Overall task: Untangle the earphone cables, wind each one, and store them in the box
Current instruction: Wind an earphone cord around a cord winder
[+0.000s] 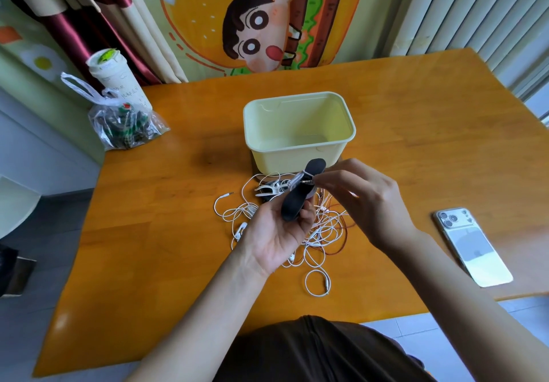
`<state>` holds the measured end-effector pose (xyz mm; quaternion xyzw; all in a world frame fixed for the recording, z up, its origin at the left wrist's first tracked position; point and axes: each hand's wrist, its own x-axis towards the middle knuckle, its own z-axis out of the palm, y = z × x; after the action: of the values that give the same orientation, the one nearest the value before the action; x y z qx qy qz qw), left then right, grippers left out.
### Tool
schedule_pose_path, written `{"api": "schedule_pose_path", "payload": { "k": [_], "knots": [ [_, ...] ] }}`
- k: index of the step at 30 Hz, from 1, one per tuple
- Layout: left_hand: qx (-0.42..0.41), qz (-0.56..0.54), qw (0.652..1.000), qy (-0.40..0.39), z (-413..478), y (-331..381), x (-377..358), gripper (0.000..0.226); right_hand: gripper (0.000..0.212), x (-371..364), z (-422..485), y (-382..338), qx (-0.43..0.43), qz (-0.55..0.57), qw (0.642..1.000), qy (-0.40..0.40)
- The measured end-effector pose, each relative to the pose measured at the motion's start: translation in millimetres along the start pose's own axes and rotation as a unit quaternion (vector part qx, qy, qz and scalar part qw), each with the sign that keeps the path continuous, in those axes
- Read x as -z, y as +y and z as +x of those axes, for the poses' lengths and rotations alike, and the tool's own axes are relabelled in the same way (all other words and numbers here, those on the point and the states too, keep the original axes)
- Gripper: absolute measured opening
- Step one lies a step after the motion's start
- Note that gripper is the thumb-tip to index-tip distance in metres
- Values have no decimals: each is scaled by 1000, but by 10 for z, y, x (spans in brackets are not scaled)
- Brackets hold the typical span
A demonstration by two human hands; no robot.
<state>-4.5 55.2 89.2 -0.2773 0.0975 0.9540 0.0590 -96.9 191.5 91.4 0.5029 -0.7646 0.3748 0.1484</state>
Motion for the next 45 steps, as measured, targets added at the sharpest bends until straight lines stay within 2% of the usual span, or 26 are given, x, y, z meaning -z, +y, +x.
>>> {"api": "schedule_pose_path", "payload": {
  "k": [7,10,15,23,27,33,41,43,45],
  "knots": [
    [16,19,1000,11,-17,14,-24,33,17,110,91,105,13,-33,999,-39],
    [23,56,998,37,-16,44,-31,36,19,185,140,144,26,-23,996,-86],
    [0,157,982,101,-5,134,-18,26,18,273,217,167,59,-25,984,-166],
    [-10,239,961,137,-19,160,-31,17,16,271,305,82,51,19,975,-215],
    [-33,269,954,131,-11,133,-24,15,19,257,307,70,46,46,975,-215],
    [-109,312,942,53,-11,144,33,25,21,276,223,112,20,38,979,-197],
    [-120,377,918,21,0,129,85,29,15,242,11,131,-8,58,983,-175],
    [-119,375,919,17,-1,122,82,25,9,212,-16,115,-33,85,986,-138],
    [-115,349,930,17,4,113,69,13,5,184,-37,43,-106,154,979,-77]
  ]
}}
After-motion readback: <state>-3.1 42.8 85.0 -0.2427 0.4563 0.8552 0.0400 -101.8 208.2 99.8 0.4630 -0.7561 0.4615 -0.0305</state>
